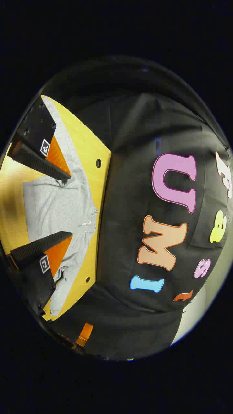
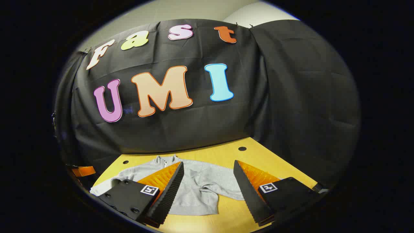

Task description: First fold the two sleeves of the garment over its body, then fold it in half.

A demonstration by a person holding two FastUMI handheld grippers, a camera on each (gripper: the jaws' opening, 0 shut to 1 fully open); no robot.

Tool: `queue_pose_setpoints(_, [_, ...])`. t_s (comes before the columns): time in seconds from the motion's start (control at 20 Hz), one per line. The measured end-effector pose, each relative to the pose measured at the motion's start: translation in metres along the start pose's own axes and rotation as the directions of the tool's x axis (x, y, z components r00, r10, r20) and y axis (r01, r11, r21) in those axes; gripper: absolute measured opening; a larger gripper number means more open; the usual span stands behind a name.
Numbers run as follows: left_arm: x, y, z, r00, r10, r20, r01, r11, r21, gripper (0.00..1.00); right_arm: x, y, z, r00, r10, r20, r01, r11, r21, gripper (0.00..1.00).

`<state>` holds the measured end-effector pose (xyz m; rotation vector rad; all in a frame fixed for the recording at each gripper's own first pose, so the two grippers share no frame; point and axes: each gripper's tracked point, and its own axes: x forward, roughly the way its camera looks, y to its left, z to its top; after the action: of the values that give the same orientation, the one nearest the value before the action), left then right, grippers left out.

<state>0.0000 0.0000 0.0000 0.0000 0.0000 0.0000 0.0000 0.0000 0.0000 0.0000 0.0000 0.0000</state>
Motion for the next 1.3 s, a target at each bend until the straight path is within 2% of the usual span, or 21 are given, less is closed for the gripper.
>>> queue_pose_setpoints(0.05, [-0.001,0.001,-0.001,1.0,0.002,-0.004,-0.002,1.0,-0.003,0.94,-0.001,0.0,-0.002,1.0,0.004,-0.003,-0.004,1.0,-0.005,0.93])
queue_pose_setpoints(0.1, [-0.002,0.0,-0.002,1.0,0.001,-0.005,-0.001,1.0,-0.007,0.94,-0.002,0.001,-0.002,1.0,0.007,-0.004,-0.007,1.0,-0.01,0.97])
queue_pose_setpoints(0.4, [-0.007,-0.007,-0.013,0.999,-0.021,-0.031,0.021,1.0,-0.023,0.94,-0.009,0.01,-0.011,0.998,0.05,-0.034,-0.05,0.999,0.01,0.97])
queue_pose_setpoints(0.45, [-0.007,-0.008,-0.015,0.999,-0.027,-0.036,0.027,0.999,-0.018,0.92,-0.011,0.01,-0.014,0.998,0.056,-0.038,-0.056,0.998,0.006,0.97])
queue_pose_setpoints(0.5, [-0.007,-0.008,-0.015,0.999,-0.03,-0.038,0.029,0.999,-0.015,0.94,-0.012,0.011,-0.015,0.997,0.059,-0.044,-0.059,0.998,0.0,0.97])
queue_pose_setpoints(0.8, [-0.011,-0.007,-0.021,0.998,-0.032,-0.056,0.032,0.999,-0.008,0.94,-0.013,0.003,-0.024,0.997,0.047,-0.06,-0.047,0.999,-0.009,0.97])
queue_pose_setpoints(1.0, [-0.011,-0.008,-0.022,0.998,-0.034,-0.06,0.034,0.999,0.0,0.94,-0.008,-0.034,-0.03,0.997,-0.017,-0.076,0.016,1.0,-0.022,0.97])
queue_pose_setpoints(1.3, [-0.007,-0.012,-0.022,0.997,-0.041,-0.072,0.043,0.999,0.018,0.94,-0.002,-0.129,-0.04,0.982,-0.16,-0.096,0.157,0.987,-0.04,0.97])
